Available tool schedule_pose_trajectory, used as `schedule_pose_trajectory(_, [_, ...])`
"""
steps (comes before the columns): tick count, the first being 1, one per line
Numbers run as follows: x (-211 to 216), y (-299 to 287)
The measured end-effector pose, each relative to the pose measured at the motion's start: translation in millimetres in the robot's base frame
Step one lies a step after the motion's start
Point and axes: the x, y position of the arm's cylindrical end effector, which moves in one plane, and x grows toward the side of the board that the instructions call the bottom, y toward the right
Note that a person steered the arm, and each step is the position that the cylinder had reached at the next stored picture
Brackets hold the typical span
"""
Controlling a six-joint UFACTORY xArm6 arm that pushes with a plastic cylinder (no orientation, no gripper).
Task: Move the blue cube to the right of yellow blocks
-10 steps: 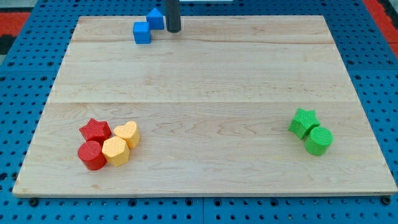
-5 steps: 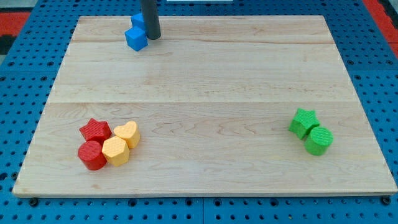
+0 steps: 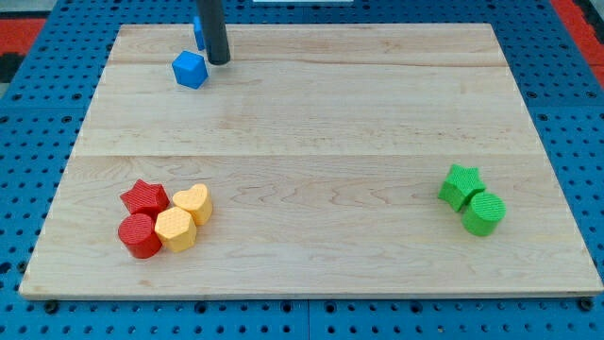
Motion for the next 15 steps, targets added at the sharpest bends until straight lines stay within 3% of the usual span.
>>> schedule_pose_trajectory(1, [-2,-57])
schedule_pose_trajectory(2, [23,-65])
schedule_pose_trajectory(4, [66,50])
schedule_pose_trajectory(6, [157,91])
schedule_pose_trajectory(7, [125,94])
schedule_pose_trajectory(8, [142,105])
schedule_pose_trajectory(9, [197,105])
schedule_pose_trajectory(10, [201,105])
schedule_pose_trajectory(11, [174,110])
schedule_pose_trajectory(13, [224,159])
schedule_pose_trajectory(15, [252,157])
